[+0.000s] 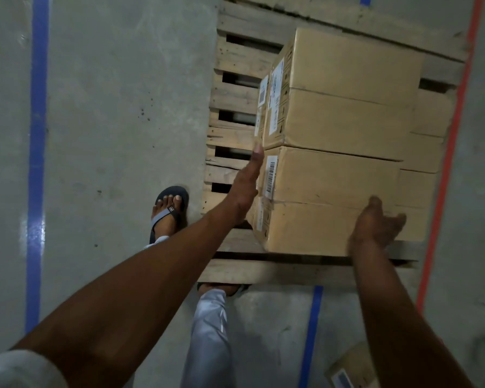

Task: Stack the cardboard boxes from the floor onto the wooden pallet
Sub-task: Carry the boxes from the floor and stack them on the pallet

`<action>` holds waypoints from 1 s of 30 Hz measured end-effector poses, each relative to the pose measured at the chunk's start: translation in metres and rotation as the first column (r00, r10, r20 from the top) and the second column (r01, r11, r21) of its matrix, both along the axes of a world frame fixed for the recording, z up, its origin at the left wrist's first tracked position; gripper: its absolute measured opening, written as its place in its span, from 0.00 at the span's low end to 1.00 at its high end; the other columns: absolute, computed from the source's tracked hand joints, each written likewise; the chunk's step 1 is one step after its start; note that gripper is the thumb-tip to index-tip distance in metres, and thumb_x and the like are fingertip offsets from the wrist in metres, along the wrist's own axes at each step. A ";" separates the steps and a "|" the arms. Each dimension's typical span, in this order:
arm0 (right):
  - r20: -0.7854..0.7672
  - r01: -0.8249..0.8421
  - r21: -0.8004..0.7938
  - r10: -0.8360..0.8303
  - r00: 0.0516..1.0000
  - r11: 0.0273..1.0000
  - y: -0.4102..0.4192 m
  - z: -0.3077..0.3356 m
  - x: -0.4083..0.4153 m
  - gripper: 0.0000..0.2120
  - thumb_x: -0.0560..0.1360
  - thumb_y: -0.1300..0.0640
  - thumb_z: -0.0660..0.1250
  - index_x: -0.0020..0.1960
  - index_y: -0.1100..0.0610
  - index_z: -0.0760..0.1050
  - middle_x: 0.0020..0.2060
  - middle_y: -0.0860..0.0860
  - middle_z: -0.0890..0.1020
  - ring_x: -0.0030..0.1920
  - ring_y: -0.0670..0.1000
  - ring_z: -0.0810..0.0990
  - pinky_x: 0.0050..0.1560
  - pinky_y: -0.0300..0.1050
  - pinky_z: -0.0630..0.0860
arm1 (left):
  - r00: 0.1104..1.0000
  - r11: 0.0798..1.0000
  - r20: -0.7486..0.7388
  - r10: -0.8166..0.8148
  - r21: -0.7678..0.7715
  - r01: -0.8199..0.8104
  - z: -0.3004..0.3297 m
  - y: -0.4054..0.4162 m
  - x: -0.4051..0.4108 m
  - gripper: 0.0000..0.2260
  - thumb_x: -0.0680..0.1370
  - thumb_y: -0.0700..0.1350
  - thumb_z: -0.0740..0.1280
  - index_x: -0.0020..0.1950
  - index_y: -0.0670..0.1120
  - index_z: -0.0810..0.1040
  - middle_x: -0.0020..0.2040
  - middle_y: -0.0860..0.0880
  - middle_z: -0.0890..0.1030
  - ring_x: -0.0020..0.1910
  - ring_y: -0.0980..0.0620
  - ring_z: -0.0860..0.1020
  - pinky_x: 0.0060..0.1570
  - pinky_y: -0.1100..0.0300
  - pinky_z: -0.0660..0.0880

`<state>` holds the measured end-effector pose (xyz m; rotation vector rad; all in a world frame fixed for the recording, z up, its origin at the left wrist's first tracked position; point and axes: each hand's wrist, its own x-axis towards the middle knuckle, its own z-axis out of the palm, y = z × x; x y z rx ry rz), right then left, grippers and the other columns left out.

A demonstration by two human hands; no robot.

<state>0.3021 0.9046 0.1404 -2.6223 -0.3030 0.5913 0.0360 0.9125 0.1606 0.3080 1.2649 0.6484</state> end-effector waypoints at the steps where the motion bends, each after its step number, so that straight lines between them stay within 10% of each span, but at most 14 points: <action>1: 0.011 -0.076 -0.033 0.077 0.997 0.997 0.014 -0.003 0.014 0.45 0.75 0.39 0.68 0.84 0.55 0.53 0.82 0.55 0.61 0.80 0.60 0.62 0.78 0.55 0.62 | 0.999 0.999 0.016 0.043 0.003 -0.043 -0.001 0.009 0.002 0.25 0.87 0.63 0.46 0.75 0.55 0.73 0.66 0.58 0.79 0.51 0.72 0.77 0.61 0.63 0.75; 6: -0.036 -0.224 -0.190 0.221 0.975 0.956 0.073 -0.015 0.059 0.49 0.74 0.33 0.63 0.84 0.56 0.48 0.83 0.59 0.58 0.82 0.63 0.57 0.81 0.60 0.53 | 0.987 0.988 0.039 0.155 -0.037 -0.153 0.000 0.034 0.019 0.32 0.86 0.66 0.44 0.85 0.52 0.60 0.75 0.53 0.71 0.74 0.54 0.69 0.67 0.57 0.68; 8: -0.129 -0.241 -0.174 0.220 0.967 0.955 0.078 -0.021 0.065 0.48 0.73 0.31 0.62 0.83 0.60 0.56 0.80 0.61 0.64 0.77 0.63 0.66 0.78 0.56 0.62 | 0.980 0.977 0.074 0.185 -0.120 -0.176 -0.005 0.032 0.027 0.39 0.83 0.72 0.44 0.81 0.48 0.69 0.70 0.48 0.80 0.66 0.51 0.80 0.67 0.54 0.77; 12: -0.192 -0.287 -0.103 0.264 0.945 0.952 0.081 -0.031 0.067 0.40 0.78 0.34 0.63 0.76 0.65 0.68 0.73 0.63 0.73 0.70 0.62 0.74 0.67 0.51 0.70 | 0.970 0.956 0.067 0.234 -0.196 -0.217 -0.008 0.029 0.034 0.39 0.83 0.71 0.46 0.73 0.45 0.79 0.37 0.55 0.88 0.33 0.62 0.85 0.24 0.69 0.76; 17: -0.189 -0.263 -0.120 0.238 0.953 0.957 0.082 -0.043 0.082 0.51 0.64 0.23 0.62 0.68 0.64 0.76 0.53 0.61 0.78 0.53 0.59 0.80 0.64 0.59 0.78 | 0.965 0.954 0.058 0.256 -0.178 -0.242 -0.015 0.030 0.034 0.45 0.76 0.79 0.49 0.68 0.44 0.80 0.39 0.50 0.86 0.29 0.63 0.84 0.23 0.70 0.75; 30: -0.167 -0.321 -0.093 0.304 0.938 0.942 0.083 -0.031 0.071 0.39 0.77 0.34 0.63 0.69 0.67 0.74 0.65 0.65 0.79 0.63 0.63 0.79 0.57 0.48 0.71 | 0.976 0.964 0.035 0.215 -0.170 -0.206 -0.012 0.028 0.030 0.40 0.84 0.69 0.43 0.74 0.42 0.77 0.38 0.54 0.88 0.34 0.63 0.85 0.26 0.70 0.77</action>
